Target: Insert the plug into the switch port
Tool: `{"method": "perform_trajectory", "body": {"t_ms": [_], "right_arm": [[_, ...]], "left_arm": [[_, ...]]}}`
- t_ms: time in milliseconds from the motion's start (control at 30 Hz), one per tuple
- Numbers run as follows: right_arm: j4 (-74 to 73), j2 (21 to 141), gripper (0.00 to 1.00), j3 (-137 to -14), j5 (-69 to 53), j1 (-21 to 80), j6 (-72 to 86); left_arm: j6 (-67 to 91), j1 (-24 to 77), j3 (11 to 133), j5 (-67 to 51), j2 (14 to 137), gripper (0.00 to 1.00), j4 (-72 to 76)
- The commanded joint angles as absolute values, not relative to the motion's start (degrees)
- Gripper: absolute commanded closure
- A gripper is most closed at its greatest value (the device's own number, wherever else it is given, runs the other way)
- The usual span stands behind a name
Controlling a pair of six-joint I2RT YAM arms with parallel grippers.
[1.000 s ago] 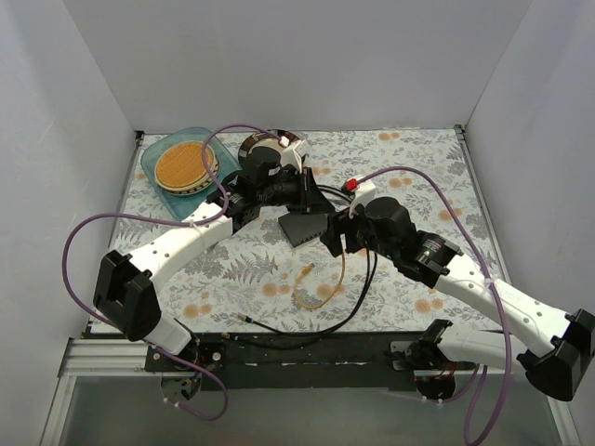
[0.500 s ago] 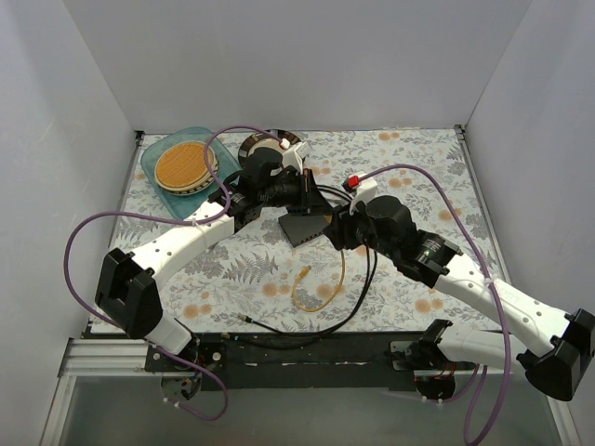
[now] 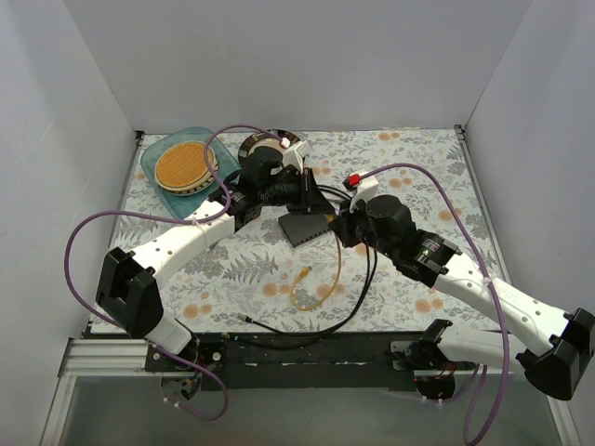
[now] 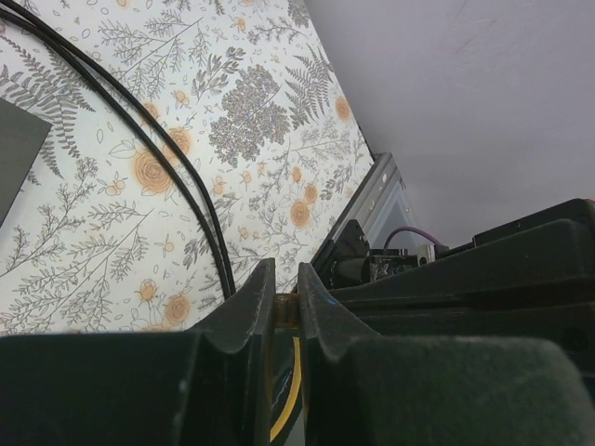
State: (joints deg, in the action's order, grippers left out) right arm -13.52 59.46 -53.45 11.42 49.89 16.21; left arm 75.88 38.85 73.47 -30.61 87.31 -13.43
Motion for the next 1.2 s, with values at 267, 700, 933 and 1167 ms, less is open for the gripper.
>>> {"method": "perform_trajectory", "body": {"t_ms": [267, 700, 933, 1167], "right_arm": [[-12.9, 55.4, 0.99, -52.9, 14.9, 49.9, 16.3], [-14.0, 49.2, 0.99, -59.0, 1.6, 49.9, 12.9], [-7.1, 47.5, 0.99, -58.7, -15.6, 49.9, 13.3], [-6.5, 52.6, 0.99, -51.2, -8.5, 49.0, 15.5]], "left_arm": [[70.1, 35.9, 76.3, -7.1, 85.0, 0.02, -22.4], [69.0, 27.5, 73.8, -10.6, 86.9, 0.02, -22.1], [68.3, 26.5, 72.9, -10.8, 88.0, 0.02, -21.5], [67.5, 25.0, 70.8, -11.9, 90.8, 0.02, -18.3]]}}
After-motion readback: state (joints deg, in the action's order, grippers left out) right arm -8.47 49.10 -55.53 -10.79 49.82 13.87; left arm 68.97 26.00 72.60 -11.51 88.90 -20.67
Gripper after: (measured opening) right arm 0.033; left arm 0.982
